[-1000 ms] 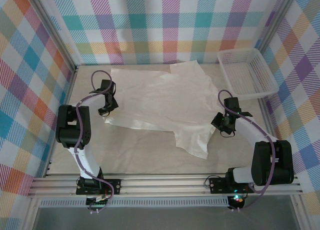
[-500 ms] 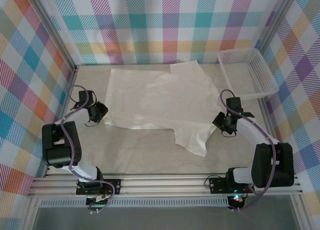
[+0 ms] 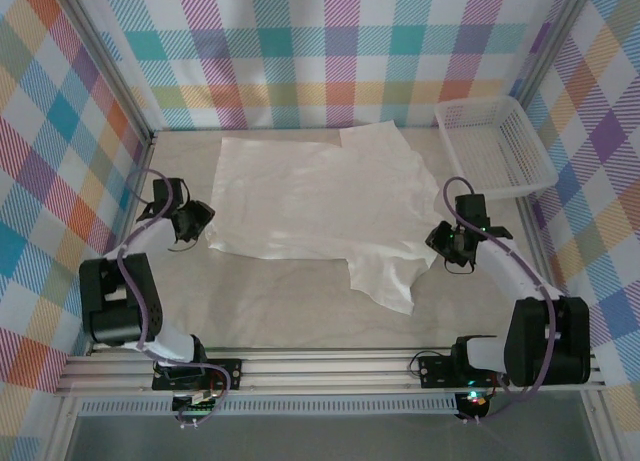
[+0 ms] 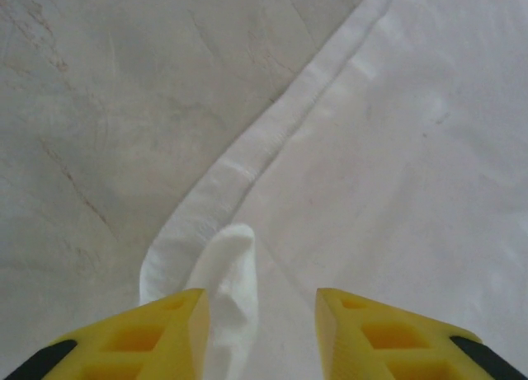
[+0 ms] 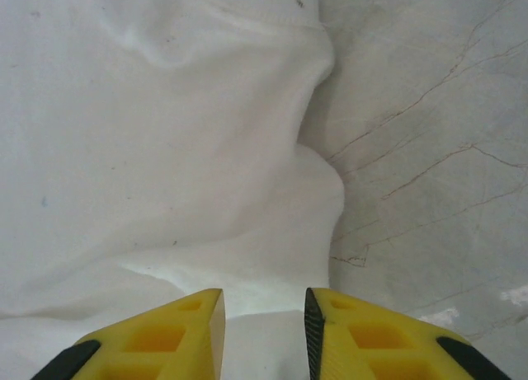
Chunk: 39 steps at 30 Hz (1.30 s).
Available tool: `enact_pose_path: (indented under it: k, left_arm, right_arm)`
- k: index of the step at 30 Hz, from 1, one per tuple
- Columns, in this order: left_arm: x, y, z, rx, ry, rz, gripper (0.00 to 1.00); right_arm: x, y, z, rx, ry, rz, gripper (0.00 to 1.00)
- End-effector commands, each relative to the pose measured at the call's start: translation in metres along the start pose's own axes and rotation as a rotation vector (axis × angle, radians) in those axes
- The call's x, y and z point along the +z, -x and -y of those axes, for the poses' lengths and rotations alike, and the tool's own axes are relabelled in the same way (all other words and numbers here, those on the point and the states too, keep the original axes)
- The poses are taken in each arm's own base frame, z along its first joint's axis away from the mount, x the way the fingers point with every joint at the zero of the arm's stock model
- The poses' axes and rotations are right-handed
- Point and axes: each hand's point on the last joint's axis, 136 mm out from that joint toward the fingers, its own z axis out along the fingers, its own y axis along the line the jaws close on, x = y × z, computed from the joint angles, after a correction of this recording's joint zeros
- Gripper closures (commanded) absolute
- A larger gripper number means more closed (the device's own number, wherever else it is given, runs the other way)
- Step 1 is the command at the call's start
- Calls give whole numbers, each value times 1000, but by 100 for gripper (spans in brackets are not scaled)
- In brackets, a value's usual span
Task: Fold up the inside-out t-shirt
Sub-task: Fold the T-shirt at the center of the table.
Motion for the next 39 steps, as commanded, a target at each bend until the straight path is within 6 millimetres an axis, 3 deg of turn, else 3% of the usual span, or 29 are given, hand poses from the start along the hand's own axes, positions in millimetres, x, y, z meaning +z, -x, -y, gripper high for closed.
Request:
enact_pose_path:
  k: [1, 6, 9, 11, 12, 14, 16, 23, 28, 35, 39]
  left_arm:
    - [15, 7, -4, 18, 29, -16, 60]
    - [29, 1, 3, 18, -15, -68, 59]
    - [29, -1, 4, 26, -26, -74, 59]
    - [28, -1, 6, 36, -35, -76, 59]
    - [28, -1, 7, 39, -38, -77, 59]
    - [27, 0, 8, 42, -40, -77, 59]
    - [28, 0, 7, 46, -35, -79, 60]
    - [36, 5, 1, 67, 26, -86, 60]
    - [42, 4, -2, 62, 46, -99, 73]
    - [43, -6, -15, 85, 112, -158, 74]
    - [39, -7, -22, 102, 163, -166, 90]
  right_arm:
    - [12, 1, 0, 12, -1, -24, 66]
    - [26, 3, 9, 12, -34, -20, 54]
    - [30, 5, 11, 14, -41, -24, 53]
    - [36, 2, 8, 14, -23, -45, 56]
    - [39, 0, 7, 21, -13, -61, 62]
    - [41, -3, 3, 29, 12, -77, 88]
    - [38, -2, 1, 37, 22, -70, 99]
    - [29, 3, 0, 20, 18, -45, 100]
    - [29, -1, 0, 29, 21, -54, 100]
    - [26, 3, -2, 26, 25, -45, 100]
    - [24, 4, -2, 23, 23, -41, 100]
